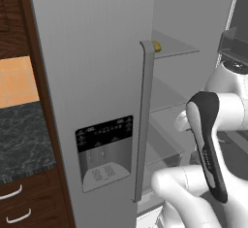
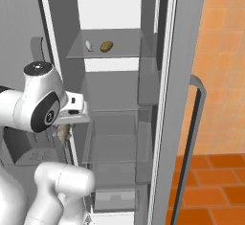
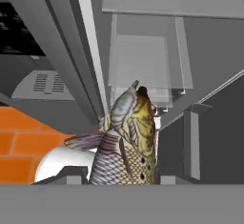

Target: Place one potato and one fish in each tupperware on the nearby counter, to pack two identical lunches.

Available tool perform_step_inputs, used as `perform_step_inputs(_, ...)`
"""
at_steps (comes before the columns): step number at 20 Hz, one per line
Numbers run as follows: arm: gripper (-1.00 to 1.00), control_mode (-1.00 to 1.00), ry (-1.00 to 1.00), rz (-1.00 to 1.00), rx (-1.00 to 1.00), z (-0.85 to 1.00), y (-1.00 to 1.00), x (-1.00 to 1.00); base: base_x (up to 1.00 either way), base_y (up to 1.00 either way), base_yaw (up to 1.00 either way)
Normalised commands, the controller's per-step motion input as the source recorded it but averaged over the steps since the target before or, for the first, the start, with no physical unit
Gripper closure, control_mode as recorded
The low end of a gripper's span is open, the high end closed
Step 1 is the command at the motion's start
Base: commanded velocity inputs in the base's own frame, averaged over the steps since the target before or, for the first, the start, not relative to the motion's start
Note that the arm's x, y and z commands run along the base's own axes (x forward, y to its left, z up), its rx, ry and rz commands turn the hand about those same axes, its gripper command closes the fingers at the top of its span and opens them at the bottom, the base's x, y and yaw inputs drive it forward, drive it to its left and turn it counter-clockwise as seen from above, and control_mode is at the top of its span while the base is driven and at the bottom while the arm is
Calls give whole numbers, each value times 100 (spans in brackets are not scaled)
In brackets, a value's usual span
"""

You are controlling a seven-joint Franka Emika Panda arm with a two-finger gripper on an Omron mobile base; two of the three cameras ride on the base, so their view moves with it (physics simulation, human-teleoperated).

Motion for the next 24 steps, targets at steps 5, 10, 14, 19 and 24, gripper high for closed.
perform_step_inputs(5, 100, 100, -1, -7, 0, 0, 5, -39, -16, 15, 1)
perform_step_inputs(10, 100, 100, 0, 0, 0, 0, 0, 0, -55, 100, 6)
perform_step_inputs(14, 100, 100, 0, 0, 0, 0, 0, 0, -27, 100, 6)
perform_step_inputs(19, 100, 100, 0, 0, 0, 0, 0, 0, -8, 100, 7)
perform_step_inputs(24, 100, 100, 0, 0, 0, 0, 0, 0, 0, 100, 4)
